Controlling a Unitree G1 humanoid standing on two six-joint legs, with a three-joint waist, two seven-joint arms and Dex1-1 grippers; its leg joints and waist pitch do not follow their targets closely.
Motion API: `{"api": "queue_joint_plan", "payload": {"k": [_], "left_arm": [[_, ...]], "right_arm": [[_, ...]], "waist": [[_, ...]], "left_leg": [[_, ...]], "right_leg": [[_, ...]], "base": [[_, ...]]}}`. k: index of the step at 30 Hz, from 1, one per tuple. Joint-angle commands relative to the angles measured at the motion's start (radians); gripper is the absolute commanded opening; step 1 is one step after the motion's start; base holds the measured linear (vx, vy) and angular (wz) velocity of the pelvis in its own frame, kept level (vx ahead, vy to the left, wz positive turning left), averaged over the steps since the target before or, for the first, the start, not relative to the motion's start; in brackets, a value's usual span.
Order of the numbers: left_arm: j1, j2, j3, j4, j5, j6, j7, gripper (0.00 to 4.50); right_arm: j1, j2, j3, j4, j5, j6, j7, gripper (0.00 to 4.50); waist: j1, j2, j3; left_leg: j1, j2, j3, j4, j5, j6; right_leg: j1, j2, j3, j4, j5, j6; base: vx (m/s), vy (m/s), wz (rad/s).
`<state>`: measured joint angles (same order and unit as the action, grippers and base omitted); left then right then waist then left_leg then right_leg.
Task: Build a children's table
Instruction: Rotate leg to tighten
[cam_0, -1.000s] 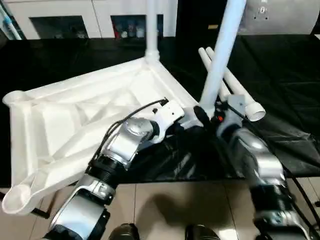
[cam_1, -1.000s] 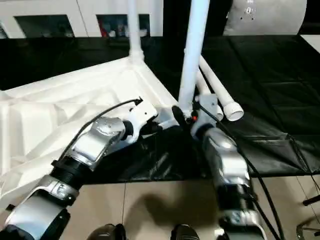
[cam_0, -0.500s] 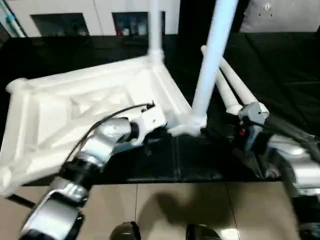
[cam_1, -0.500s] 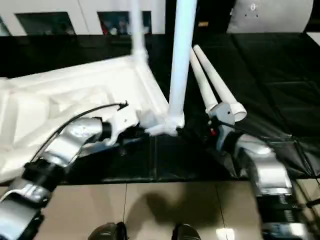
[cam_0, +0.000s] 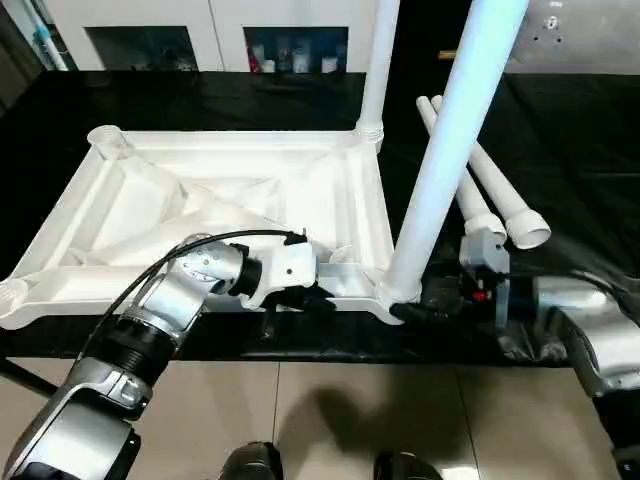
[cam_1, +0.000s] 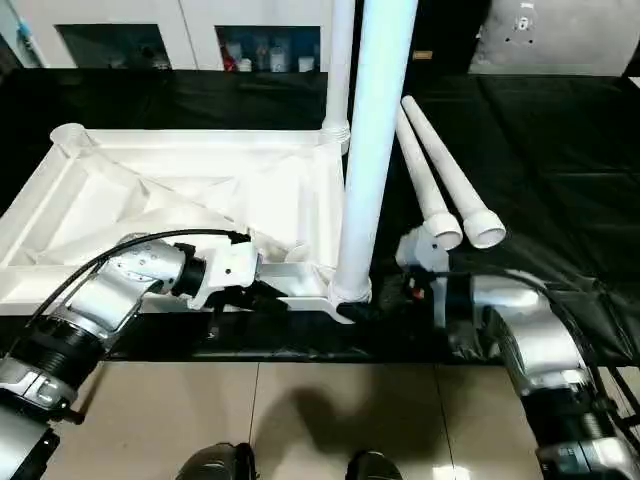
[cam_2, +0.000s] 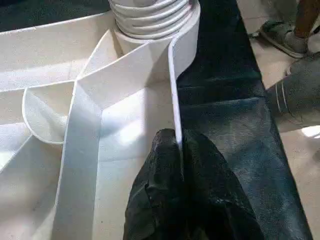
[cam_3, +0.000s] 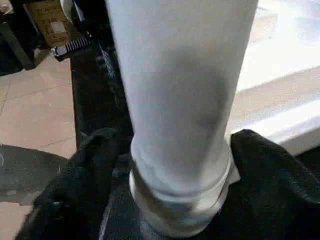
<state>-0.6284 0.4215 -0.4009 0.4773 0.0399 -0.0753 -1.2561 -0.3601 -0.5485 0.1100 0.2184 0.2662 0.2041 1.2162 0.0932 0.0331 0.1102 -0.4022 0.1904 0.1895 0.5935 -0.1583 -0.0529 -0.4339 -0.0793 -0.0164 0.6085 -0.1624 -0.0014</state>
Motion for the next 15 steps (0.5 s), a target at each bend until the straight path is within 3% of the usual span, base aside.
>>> {"api": "queue_joint_plan", "payload": {"k": [1, 7, 11, 12, 15], "left_arm": [[-0.005, 0.004, -0.044, 0.002, 0.016, -0.032, -0.056, 0.00], [-0.007, 0.004, -0.037, 0.014, 0.017, -0.042, -0.066, 0.00], [-0.007, 0.005, -0.037, 0.021, 0.013, -0.038, -0.065, 0.00], [-0.007, 0.000, -0.031, 0.024, 0.006, -0.025, -0.059, 0.00], [-0.007, -0.009, -0.025, 0.025, 0.008, -0.010, -0.038, 0.00]], "right_arm": [[-0.015, -0.001, 0.016, 0.013, 0.012, -0.008, 0.035, 3.32], [-0.018, -0.001, 0.022, 0.017, 0.020, 0.006, 0.065, 2.82], [-0.006, 0.001, 0.032, 0.017, 0.022, 0.013, 0.069, 2.63], [0.002, 0.009, 0.036, 0.014, 0.024, 0.018, 0.062, 2.61], [0.009, 0.016, 0.036, 0.006, 0.026, 0.029, 0.052, 2.60]], "waist": [[-0.003, -0.023, -0.086], [-0.002, -0.026, -0.086], [-0.002, -0.025, -0.085], [-0.002, -0.020, -0.085], [-0.003, -0.023, -0.084]], "left_leg": [[0.024, 0.031, -0.005, -0.061, -0.188, 0.094], [0.021, 0.030, -0.004, -0.060, -0.171, 0.101], [0.023, 0.030, -0.004, -0.060, -0.181, 0.098], [0.023, 0.030, -0.005, -0.061, -0.182, 0.096], [0.023, 0.030, -0.004, -0.062, -0.186, 0.093]], "right_leg": [[0.054, -0.047, 0.022, -0.067, -0.228, -0.234], [0.056, -0.046, 0.022, -0.063, -0.199, -0.238], [0.055, -0.046, 0.021, -0.065, -0.212, -0.239], [0.054, -0.046, 0.021, -0.065, -0.213, -0.240], [0.054, -0.045, 0.021, -0.065, -0.211, -0.241]], "base": [[0.000, 0.000, 0.00], [0.000, 0.000, 0.00], [0.000, 0.000, 0.00], [0.000, 0.000, 0.00], [0.000, 0.000, 0.00]]}}
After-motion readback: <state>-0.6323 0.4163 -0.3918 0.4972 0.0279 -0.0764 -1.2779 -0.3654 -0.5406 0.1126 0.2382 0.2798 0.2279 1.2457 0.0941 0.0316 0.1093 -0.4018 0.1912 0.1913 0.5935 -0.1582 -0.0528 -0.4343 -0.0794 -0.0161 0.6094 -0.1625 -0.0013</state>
